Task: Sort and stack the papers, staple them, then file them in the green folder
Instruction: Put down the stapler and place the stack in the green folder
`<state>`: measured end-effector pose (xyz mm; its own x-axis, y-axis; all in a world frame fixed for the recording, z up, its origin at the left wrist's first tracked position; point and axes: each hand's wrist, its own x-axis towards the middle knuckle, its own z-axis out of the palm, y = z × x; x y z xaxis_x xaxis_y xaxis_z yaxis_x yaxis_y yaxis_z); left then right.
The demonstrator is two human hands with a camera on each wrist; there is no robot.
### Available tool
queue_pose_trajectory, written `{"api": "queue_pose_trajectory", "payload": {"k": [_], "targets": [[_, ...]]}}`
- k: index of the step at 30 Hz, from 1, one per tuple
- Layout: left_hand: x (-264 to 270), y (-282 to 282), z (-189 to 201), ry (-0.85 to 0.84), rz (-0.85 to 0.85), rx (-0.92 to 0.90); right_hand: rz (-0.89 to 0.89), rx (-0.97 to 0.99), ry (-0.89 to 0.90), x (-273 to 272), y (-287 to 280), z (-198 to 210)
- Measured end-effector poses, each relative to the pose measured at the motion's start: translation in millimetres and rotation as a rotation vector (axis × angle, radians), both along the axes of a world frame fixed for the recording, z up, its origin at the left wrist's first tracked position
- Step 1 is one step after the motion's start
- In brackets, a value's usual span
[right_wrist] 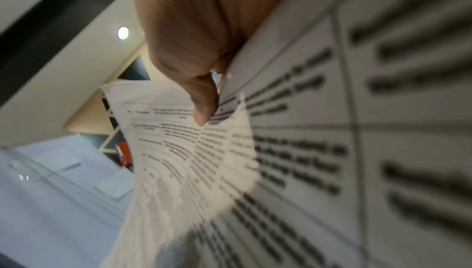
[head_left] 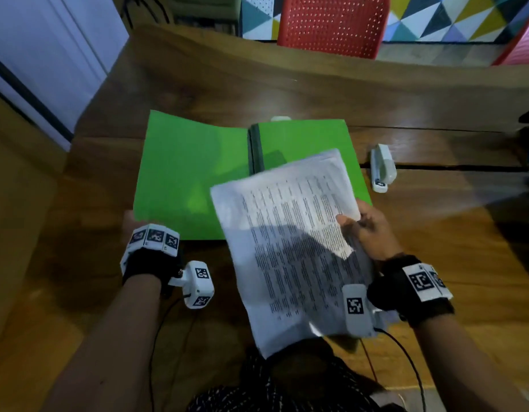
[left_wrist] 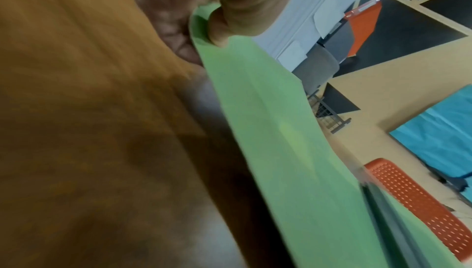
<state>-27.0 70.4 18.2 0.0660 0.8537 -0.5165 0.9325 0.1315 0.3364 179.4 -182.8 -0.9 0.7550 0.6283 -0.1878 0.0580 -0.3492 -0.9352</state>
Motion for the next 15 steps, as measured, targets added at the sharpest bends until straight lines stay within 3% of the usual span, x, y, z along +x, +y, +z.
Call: {"api": "queue_pose_trajectory", "payload": {"k": [2, 7, 9, 11, 13, 15], "targets": [[-21.2, -17.7, 8.4, 0.251, -0.180, 0.001, -0.065, 0.055, -0.046, 3.9, 6.2, 10.8], [-63.7, -32.8, 8.2, 0.523, -0.424, 0.033, -0.257, 0.107, 0.011, 4.9, 20.9, 9.3], [-76.7, -38.1, 6.7, 0.473, -0.387, 0.015, -0.314, 0.077, 0.039, 3.0, 21.5, -2.5], [-86.7, -32.8, -8.7, 0.361, -0.212, 0.022, -0.362, 0.031, 0.077, 2.3, 18.6, -17.6], [-91.7, -12.2, -32.8, 0.150, 0.131, 0.112, -0.377, -0.039, 0.144, 1.1, 12.5, -30.7], [-82.6, -3.1, -48.1, -0.022, 0.200, 0.146, -0.382, -0.126, 0.195, -1.4, 3.8, -40.9]]}}
